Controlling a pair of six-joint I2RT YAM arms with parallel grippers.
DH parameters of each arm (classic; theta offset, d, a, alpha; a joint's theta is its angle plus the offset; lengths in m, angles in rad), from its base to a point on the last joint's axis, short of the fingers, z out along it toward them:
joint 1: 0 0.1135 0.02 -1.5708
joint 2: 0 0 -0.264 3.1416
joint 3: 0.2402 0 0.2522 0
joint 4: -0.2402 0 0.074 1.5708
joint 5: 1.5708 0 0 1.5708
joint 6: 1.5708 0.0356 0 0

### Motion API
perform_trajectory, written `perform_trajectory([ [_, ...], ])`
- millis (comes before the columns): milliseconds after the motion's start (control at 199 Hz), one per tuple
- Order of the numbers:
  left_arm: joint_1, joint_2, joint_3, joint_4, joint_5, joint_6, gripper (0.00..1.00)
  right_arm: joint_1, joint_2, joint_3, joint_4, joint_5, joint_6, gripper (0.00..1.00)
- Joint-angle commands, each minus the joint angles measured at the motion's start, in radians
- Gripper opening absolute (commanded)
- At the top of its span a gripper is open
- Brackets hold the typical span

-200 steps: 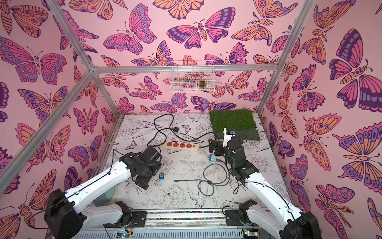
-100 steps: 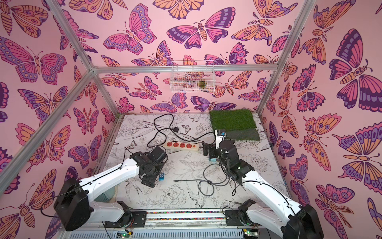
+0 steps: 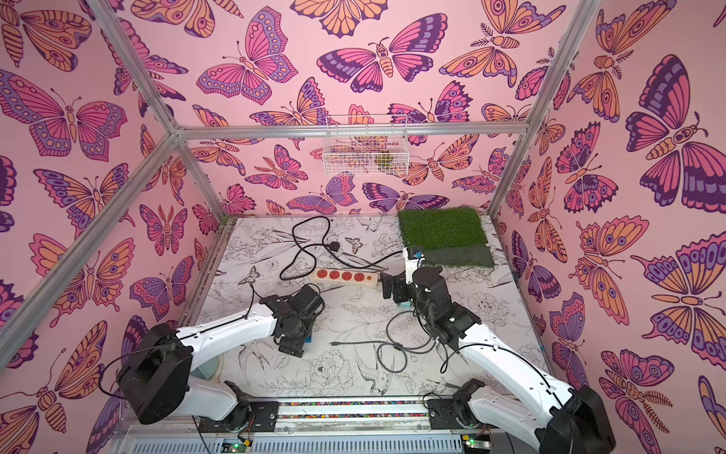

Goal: Charge mp3
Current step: Pick up the MP3 player from the center of the board.

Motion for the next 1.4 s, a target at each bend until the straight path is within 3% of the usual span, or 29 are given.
perform_trajectory([
  [0, -0.005, 0.024, -0.029, 0.051, 0.007, -0.02, 0.83, 0.014, 0.006, 0.034, -0.016, 0.011, -0.025, 0.99],
  [471, -0.004, 0.069, -0.051, 0.107, 0.003, -0.038, 0.74, 0.031, 0.013, 0.039, -0.023, 0.014, -0.036, 0.99],
  [541, -0.001, 0.072, -0.056, 0.107, 0.001, -0.037, 0.69, 0.031, 0.016, 0.041, -0.024, 0.012, -0.036, 0.99],
  [1273, 0.073, 0.184, -0.008, 0.034, 0.072, 0.034, 0.67, 0.037, 0.041, 0.06, -0.052, 0.019, -0.042, 0.99],
  [1399, 0.077, 0.18, -0.019, 0.034, 0.064, 0.029, 0.62, 0.038, 0.04, 0.06, -0.054, 0.019, -0.043, 0.99],
])
